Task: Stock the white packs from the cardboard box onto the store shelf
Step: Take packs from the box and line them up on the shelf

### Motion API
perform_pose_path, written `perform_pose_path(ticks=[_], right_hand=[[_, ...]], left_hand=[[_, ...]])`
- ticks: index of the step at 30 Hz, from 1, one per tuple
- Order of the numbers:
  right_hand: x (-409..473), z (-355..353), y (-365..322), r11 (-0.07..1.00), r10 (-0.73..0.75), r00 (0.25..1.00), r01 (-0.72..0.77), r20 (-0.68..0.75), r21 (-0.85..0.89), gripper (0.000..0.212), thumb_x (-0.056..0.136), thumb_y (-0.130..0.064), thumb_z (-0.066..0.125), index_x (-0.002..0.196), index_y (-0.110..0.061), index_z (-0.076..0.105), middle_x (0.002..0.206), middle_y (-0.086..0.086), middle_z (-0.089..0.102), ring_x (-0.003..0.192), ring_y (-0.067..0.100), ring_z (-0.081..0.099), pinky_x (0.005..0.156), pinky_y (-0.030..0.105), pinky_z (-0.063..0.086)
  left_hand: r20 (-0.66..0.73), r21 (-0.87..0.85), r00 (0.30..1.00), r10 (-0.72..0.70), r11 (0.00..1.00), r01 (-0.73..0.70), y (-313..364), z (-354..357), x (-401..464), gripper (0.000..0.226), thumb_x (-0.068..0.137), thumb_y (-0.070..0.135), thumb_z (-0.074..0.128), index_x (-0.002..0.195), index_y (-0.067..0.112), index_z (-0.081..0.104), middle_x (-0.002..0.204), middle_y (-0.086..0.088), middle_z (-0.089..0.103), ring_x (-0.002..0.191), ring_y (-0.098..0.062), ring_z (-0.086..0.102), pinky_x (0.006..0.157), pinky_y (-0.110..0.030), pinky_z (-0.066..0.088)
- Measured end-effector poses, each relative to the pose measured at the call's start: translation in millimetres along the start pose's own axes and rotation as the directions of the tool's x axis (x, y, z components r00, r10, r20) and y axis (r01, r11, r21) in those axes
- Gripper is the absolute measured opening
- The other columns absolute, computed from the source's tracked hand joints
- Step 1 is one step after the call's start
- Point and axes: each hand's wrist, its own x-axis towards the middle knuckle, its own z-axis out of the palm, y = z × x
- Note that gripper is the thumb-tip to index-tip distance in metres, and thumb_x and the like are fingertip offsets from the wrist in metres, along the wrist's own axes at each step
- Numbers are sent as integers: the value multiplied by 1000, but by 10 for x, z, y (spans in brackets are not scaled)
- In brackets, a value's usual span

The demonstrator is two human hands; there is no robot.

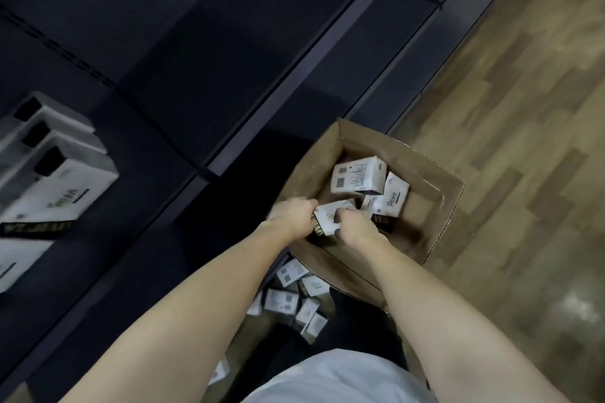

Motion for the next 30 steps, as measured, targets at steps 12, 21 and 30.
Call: perform_pose_path(ticks=[12, 21, 30], right_hand=[[832, 401, -12, 918, -155, 986, 165, 56, -360, 94, 77, -25, 76, 153, -13, 23, 156, 15, 24, 149, 34, 14, 122, 49, 11], [909, 751, 0, 746, -61, 996, 92, 70, -659, 73, 93, -33, 53, 152, -5, 21, 144, 24, 38, 129, 44, 39, 111, 62, 26], [598, 294, -161, 992, 115, 987, -120, 109, 40, 94, 67, -60, 77, 137, -16, 32, 129, 15, 51, 120, 38, 48, 98, 48, 46]], left_hand=[[43, -116, 988, -149, 981, 154, -207, 377, 469, 27, 96, 24, 49, 121, 17, 56, 123, -9, 56, 113, -31, 56, 82, -38, 46], [33, -140, 993, -111, 984, 115, -317, 453, 371, 26, 96, 22, 48, 120, 15, 55, 122, -10, 56, 114, -31, 52, 86, -39, 43], [-23, -151, 997, -76, 986, 71, -392, 263, 29, 31, 96, 20, 48, 126, 16, 54, 128, -7, 55, 121, -28, 47, 92, -37, 42]])
